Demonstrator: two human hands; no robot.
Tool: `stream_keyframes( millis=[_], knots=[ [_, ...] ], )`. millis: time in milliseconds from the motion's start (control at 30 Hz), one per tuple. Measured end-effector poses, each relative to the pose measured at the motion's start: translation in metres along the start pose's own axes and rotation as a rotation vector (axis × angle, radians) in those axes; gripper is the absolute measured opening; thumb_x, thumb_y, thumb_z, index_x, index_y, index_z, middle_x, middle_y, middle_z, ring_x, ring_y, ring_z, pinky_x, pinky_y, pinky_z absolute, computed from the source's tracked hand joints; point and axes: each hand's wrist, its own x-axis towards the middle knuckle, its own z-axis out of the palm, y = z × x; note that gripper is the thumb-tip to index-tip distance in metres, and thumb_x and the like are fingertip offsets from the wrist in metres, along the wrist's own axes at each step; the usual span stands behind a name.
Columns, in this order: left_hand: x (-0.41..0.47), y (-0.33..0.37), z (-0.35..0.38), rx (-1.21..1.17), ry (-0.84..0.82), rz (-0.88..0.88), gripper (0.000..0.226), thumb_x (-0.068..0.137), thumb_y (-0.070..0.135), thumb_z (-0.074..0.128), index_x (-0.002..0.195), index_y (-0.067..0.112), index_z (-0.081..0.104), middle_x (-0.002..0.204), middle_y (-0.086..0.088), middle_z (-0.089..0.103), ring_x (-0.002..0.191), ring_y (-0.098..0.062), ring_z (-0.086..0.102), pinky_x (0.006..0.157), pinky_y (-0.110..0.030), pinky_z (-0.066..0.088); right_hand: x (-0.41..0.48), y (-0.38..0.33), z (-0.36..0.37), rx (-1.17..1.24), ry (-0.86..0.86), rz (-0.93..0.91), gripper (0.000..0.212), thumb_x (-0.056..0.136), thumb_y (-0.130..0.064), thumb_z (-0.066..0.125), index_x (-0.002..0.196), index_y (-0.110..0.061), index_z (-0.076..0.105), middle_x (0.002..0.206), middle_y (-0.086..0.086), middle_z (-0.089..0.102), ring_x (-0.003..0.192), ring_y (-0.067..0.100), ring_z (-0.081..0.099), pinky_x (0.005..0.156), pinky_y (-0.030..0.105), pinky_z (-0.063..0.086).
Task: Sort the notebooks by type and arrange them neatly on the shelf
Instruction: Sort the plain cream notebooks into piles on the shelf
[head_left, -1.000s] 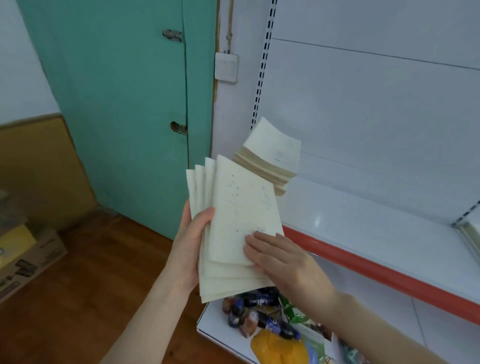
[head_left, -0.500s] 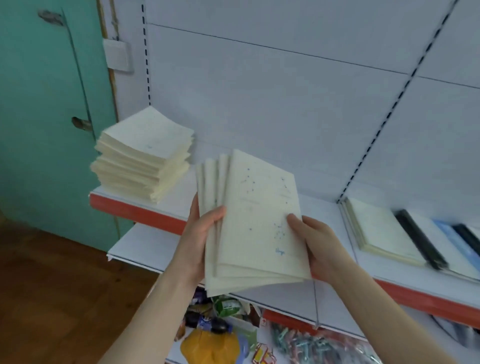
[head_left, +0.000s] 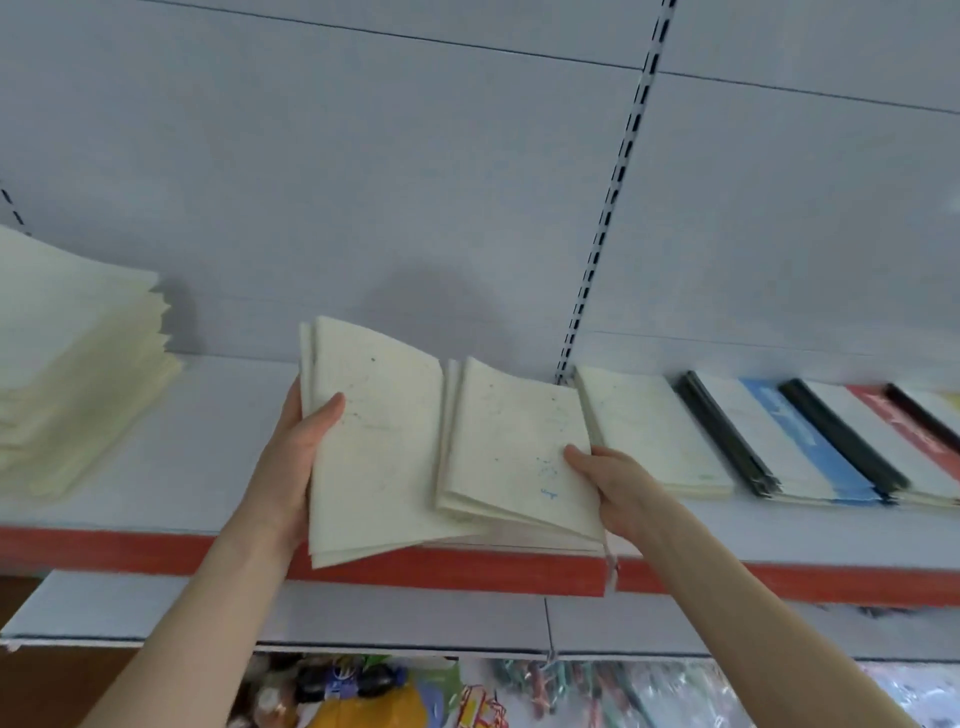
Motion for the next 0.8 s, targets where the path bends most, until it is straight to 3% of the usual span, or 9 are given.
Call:
stream_keyframes(
  millis=[100, 167, 300, 400, 467, 533, 667, 733, 800],
  knots=[
    [0.031, 0.009, -0.013, 0.045, 0.034, 0.027, 0.033, 0.092, 0.015, 0.048, 0.121, 0.029, 0.052, 0.109, -0.003, 0.066, 0.088, -0.019, 0.067, 0.064, -0.035, 0.057, 0.031, -0.015, 0.004, -0.089, 0.039, -0.02, 0.027, 0.093, -0.003, 0.05, 0.119, 0.006, 0.051, 0.111, 0.018, 0.061, 0.081, 0.025, 0.061, 0.08, 0.039, 0.049],
    [0.048, 0.014, -0.02, 0.059, 0.044, 0.031, 0.037, 0.092, 0.017, 0.048, 0.127, 0.031, 0.049, 0.111, -0.003, 0.065, 0.096, -0.023, 0.063, 0.07, -0.039, 0.052, 0.05, -0.021, 0.01, -0.169, 0.045, -0.022, 0.027, 0.093, -0.005, 0.052, 0.118, 0.003, 0.052, 0.116, 0.018, 0.061, 0.092, 0.029, 0.061, 0.082, 0.039, 0.049],
    [0.07, 0.014, -0.026, 0.044, 0.009, -0.017, 0.039, 0.09, 0.023, 0.05, 0.127, 0.034, 0.05, 0.114, -0.003, 0.066, 0.1, -0.026, 0.063, 0.076, -0.043, 0.051, 0.075, -0.015, 0.03, -0.289, 0.004, -0.014, 0.011, 0.093, -0.004, 0.051, 0.102, 0.001, 0.055, 0.091, 0.011, 0.063, 0.082, 0.026, 0.061, 0.064, 0.032, 0.054],
    [0.082, 0.006, -0.018, 0.02, -0.018, -0.065, 0.041, 0.087, 0.025, 0.051, 0.128, 0.033, 0.05, 0.116, -0.005, 0.065, 0.104, -0.029, 0.063, 0.081, -0.046, 0.05, 0.087, -0.009, 0.042, -0.341, 0.014, -0.068, 0.014, 0.092, -0.004, 0.051, 0.078, -0.004, 0.055, 0.085, 0.011, 0.061, 0.076, 0.025, 0.06, 0.073, 0.036, 0.054],
    [0.087, 0.0, -0.012, 0.007, -0.03, -0.084, 0.042, 0.087, 0.024, 0.051, 0.128, 0.031, 0.05, 0.117, -0.007, 0.065, 0.104, -0.029, 0.063, 0.08, -0.045, 0.051, 0.092, -0.007, 0.043, -0.39, 0.044, -0.11, 0.011, 0.091, -0.006, 0.053, 0.083, 0.0, 0.058, 0.086, 0.013, 0.061, 0.081, 0.026, 0.06, 0.075, 0.039, 0.053],
    [0.09, -0.005, -0.004, 0.001, -0.05, -0.104, 0.043, 0.084, 0.026, 0.053, 0.127, 0.031, 0.05, 0.116, -0.006, 0.065, 0.102, -0.028, 0.064, 0.077, -0.043, 0.051, 0.093, -0.007, 0.042, -0.473, 0.054, -0.14, 0.015, 0.09, -0.01, 0.055, 0.096, 0.003, 0.059, 0.091, 0.013, 0.062, 0.081, 0.026, 0.06, 0.067, 0.031, 0.051],
    [0.091, -0.015, 0.015, -0.019, -0.099, -0.144, 0.044, 0.084, 0.028, 0.052, 0.128, 0.03, 0.05, 0.117, -0.007, 0.065, 0.103, -0.029, 0.064, 0.078, -0.045, 0.052, 0.088, -0.025, 0.029, -0.738, 0.123, -0.303, 0.024, 0.095, -0.018, 0.044, 0.074, -0.006, 0.043, 0.072, 0.004, 0.043, 0.064, 0.018, 0.042, 0.055, 0.02, 0.033],
    [0.091, -0.022, 0.033, -0.067, -0.112, -0.157, 0.045, 0.084, 0.026, 0.051, 0.129, 0.028, 0.048, 0.117, -0.009, 0.065, 0.1, -0.028, 0.065, 0.072, -0.042, 0.054, 0.082, -0.044, 0.018, -0.561, 0.137, -0.379, 0.022, 0.097, -0.02, 0.041, 0.089, -0.003, 0.051, 0.082, 0.008, 0.047, 0.076, 0.019, 0.047, 0.069, 0.026, 0.039],
    [0.09, -0.033, 0.058, -0.131, -0.142, -0.178, 0.051, 0.081, 0.024, 0.052, 0.132, 0.023, 0.046, 0.119, -0.012, 0.063, 0.095, -0.028, 0.066, 0.066, -0.04, 0.057, 0.069, -0.062, 0.007, -0.288, -0.03, -0.292, 0.021, 0.098, -0.027, 0.043, 0.105, -0.01, 0.054, 0.096, 0.005, 0.057, 0.086, 0.017, 0.059, 0.076, 0.031, 0.05]
  ],
)
